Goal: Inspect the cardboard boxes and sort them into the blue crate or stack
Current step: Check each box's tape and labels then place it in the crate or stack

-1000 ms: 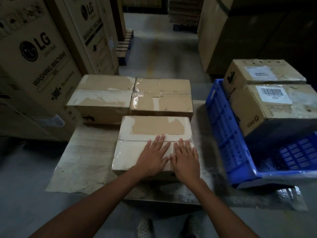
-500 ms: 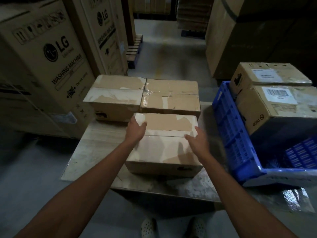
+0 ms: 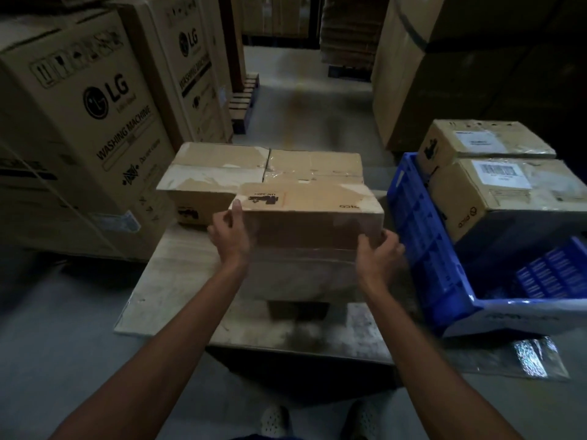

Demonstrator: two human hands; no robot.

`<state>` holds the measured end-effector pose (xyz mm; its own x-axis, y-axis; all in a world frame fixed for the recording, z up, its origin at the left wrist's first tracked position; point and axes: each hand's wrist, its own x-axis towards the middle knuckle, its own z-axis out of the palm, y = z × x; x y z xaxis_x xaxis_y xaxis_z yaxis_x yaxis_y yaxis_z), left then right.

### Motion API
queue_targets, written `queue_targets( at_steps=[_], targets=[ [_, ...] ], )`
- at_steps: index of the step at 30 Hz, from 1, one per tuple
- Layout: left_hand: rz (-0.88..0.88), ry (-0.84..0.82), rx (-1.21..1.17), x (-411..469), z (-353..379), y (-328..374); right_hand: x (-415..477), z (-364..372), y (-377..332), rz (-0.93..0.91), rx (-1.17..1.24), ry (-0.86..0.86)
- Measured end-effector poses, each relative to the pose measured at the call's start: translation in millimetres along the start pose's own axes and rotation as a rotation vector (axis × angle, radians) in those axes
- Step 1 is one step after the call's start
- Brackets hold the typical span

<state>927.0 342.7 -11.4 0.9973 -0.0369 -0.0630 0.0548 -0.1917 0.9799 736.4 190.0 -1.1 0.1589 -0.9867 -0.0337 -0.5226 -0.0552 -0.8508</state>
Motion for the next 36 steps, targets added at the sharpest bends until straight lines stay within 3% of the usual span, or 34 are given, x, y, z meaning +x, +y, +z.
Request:
queue_targets(
  at_steps=[7,9,12,14,16,18,20,25,30,33,36],
  targets=[
    [-0.027,-0.097,0.142,-20,-18,-40,-19,2,38,0.198,0.034,-0.126],
    [0.071,-0.118,0.238,-23,-23,-43,-24,0,37,0.158,0.021,-0.095],
    [0.488,-0.121,0.447,-24,-30,-39,-36,3,18,-0.045,-0.003,0.033],
    [0.742,-0.145,0.512,-24,-30,-33,-50,11,3,-0.293,-0.044,0.085],
    [0.844,-0.201,0.555,-27,-27,-28,-65,26,-8,-0.534,-0.070,-0.028],
    [0.842,-0.294,0.649,-31,-23,-28,-76,47,-14,-0.671,-0.197,-0.222],
    [0.818,-0.379,0.809,-34,-19,-34,-81,66,-15,-0.681,-0.380,-0.335],
    [0.799,-0.460,0.907,-23,-22,-29,-75,81,-8,-0.721,-0.686,-0.284],
    [0.793,-0.529,0.972,-8,-22,-10,-68,76,-16,-0.771,-0.773,-0.335],
    [0.677,-0.581,0.979,10,-7,14,-44,64,-33,-0.858,-0.805,-0.378],
    [0.699,-0.637,1.009,17,8,13,-10,67,-51,-0.806,-0.796,-0.451]
  ],
)
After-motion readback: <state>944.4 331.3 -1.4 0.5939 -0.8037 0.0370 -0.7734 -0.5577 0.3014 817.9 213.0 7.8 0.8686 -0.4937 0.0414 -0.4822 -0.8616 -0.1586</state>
